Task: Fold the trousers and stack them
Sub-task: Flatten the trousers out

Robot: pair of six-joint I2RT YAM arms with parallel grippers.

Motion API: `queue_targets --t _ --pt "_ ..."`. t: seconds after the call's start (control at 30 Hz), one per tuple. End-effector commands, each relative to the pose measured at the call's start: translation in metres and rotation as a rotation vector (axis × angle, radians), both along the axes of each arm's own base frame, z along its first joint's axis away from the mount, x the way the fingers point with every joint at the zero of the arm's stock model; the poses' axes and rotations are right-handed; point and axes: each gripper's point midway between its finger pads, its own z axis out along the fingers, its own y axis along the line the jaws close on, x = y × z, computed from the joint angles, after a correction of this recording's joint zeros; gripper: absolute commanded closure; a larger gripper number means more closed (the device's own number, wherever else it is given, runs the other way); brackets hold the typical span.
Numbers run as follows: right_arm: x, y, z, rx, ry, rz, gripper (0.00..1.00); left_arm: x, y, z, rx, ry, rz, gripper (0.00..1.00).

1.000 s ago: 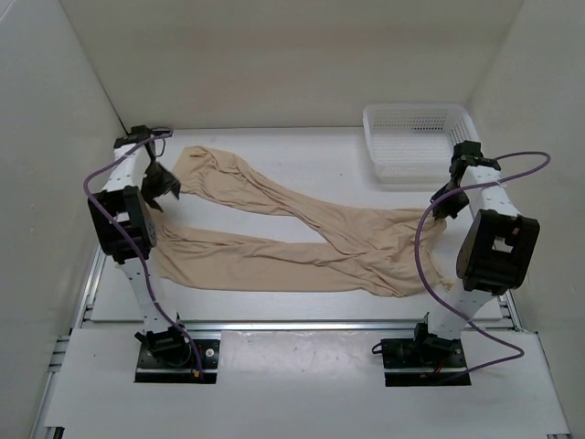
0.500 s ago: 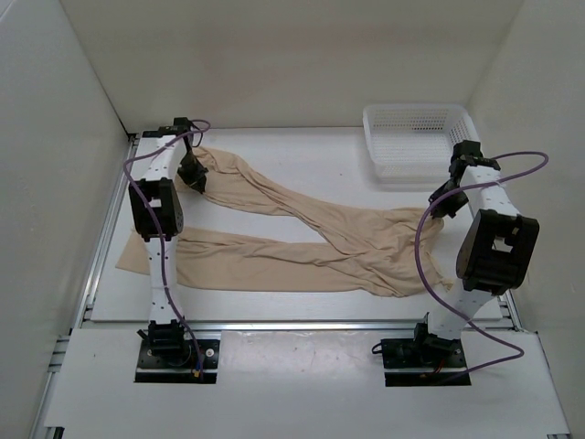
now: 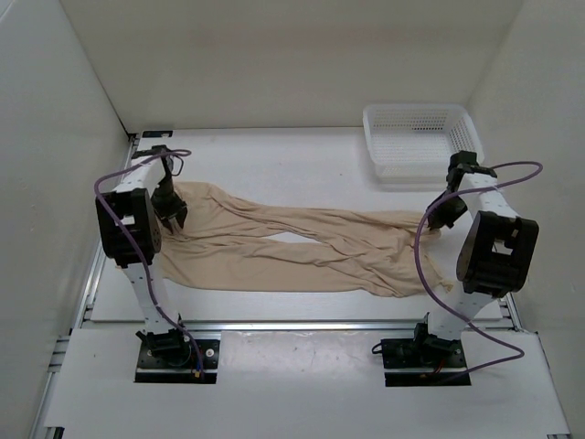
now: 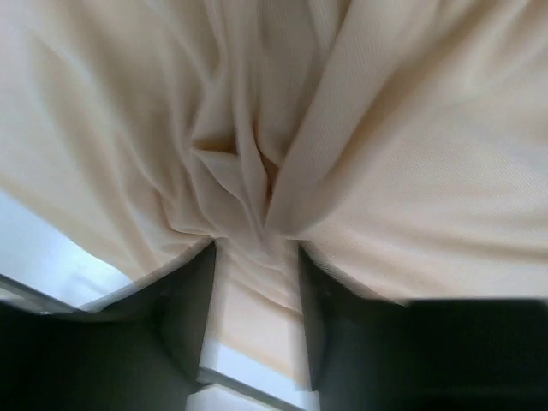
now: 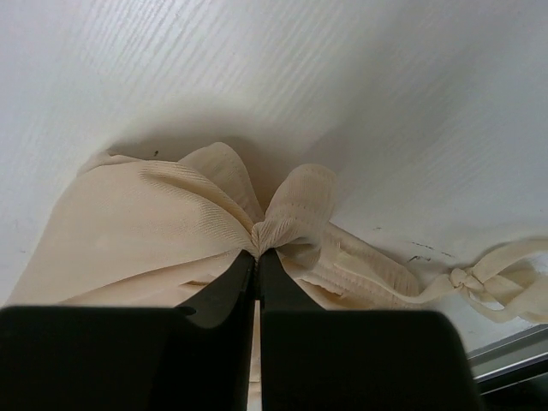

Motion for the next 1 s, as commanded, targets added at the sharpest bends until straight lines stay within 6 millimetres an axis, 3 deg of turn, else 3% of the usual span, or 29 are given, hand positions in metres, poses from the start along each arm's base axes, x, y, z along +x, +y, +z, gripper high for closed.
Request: queue_targets --t 0.0,0.07,0.1,0.13,0.17,0.2,0.23,0.27,0.3,0.33,0.37,0.4,0.47,0.5,0.6,0.7,0.77,0.8,0.83,0.87,0.93,0.97 --pt "-0.006 -0.004 0.009 -0.028 -0.024 0.013 1.0 0.021 0.005 0.046 0.047 -0.161 -0.037 0.4" --pt "-0.007 -0.007 0.012 -0.043 -0.038 0.01 0.98 0.04 0.003 0.072 0.034 -0.247 -0.039 0.0" --pt "-0.007 -0.007 0.012 -0.043 -0.038 0.01 0.98 0.049 -0.003 0.079 0.019 -0.275 -0.052 0.0" --pt "-0.007 -0.008 0.012 -0.051 -0.036 0.008 0.98 0.067 -0.004 0.098 0.017 -0.337 -0.054 0.0" --pt "-0.007 -0.008 0.015 -0.053 -0.045 0.007 0.97 0.076 -0.005 0.088 0.004 -0.313 -0.055 0.0" --pt "-0.007 -0.008 0.015 -0.053 -0.045 0.007 0.97 0.085 -0.004 0.087 0.003 -0.313 -0.055 0.08" --pt "-0.006 -0.007 0.015 -0.044 -0.047 0.01 0.97 0.107 -0.006 0.103 0.009 -0.37 -0.065 0.15" --pt "-0.006 -0.007 0.015 -0.044 -0.047 0.01 0.97 0.114 -0.008 0.101 -0.005 -0.361 -0.067 0.21" --pt "-0.004 -0.007 0.018 -0.046 -0.056 0.01 0.97 0.124 -0.007 0.076 -0.01 -0.311 -0.066 0.26" --pt "-0.004 -0.007 0.015 -0.044 -0.047 0.01 0.97 0.133 -0.012 0.073 -0.013 -0.318 -0.063 0.29" --pt "-0.004 -0.005 0.015 -0.034 -0.049 0.013 0.97 0.152 -0.012 0.085 -0.019 -0.377 -0.056 0.29" --pt "-0.004 -0.005 0.015 -0.034 -0.049 0.013 0.97 0.158 -0.014 0.062 -0.031 -0.339 -0.056 0.25" --pt "-0.001 -0.006 0.018 -0.036 -0.059 0.013 0.97 0.174 -0.015 0.06 -0.039 -0.374 -0.047 0.2" --pt "-0.001 -0.006 0.018 -0.036 -0.059 0.013 0.97 0.177 -0.016 0.043 -0.052 -0.35 -0.039 0.18" --pt "0.005 -0.005 0.018 -0.03 -0.061 0.024 0.97 0.18 -0.018 0.024 -0.065 -0.326 -0.028 0.09" --pt "0.007 -0.004 0.017 -0.02 -0.062 0.027 0.97 0.176 -0.023 0.005 -0.07 -0.284 -0.036 0.07" --pt "0.007 -0.004 0.014 -0.018 -0.053 0.027 0.97 0.17 -0.024 -0.003 -0.072 -0.254 -0.034 0.14" --pt "0.007 -0.004 0.014 -0.018 -0.053 0.027 0.97 0.169 -0.025 -0.007 -0.081 -0.247 -0.046 0.25" --pt "0.01 -0.005 0.017 -0.02 -0.062 0.027 0.97 0.169 -0.025 -0.007 -0.081 -0.247 -0.046 0.42" --pt "0.01 -0.004 0.017 -0.018 -0.063 0.018 0.97 0.169 -0.027 -0.002 -0.091 -0.257 -0.057 0.88" --pt "0.013 -0.005 0.019 -0.019 -0.072 0.018 0.97 0.173 -0.03 0.012 -0.105 -0.29 -0.061 0.9" --pt "0.015 -0.005 0.022 -0.021 -0.081 0.018 0.97 0.177 -0.029 0.034 -0.101 -0.337 -0.064 0.9"
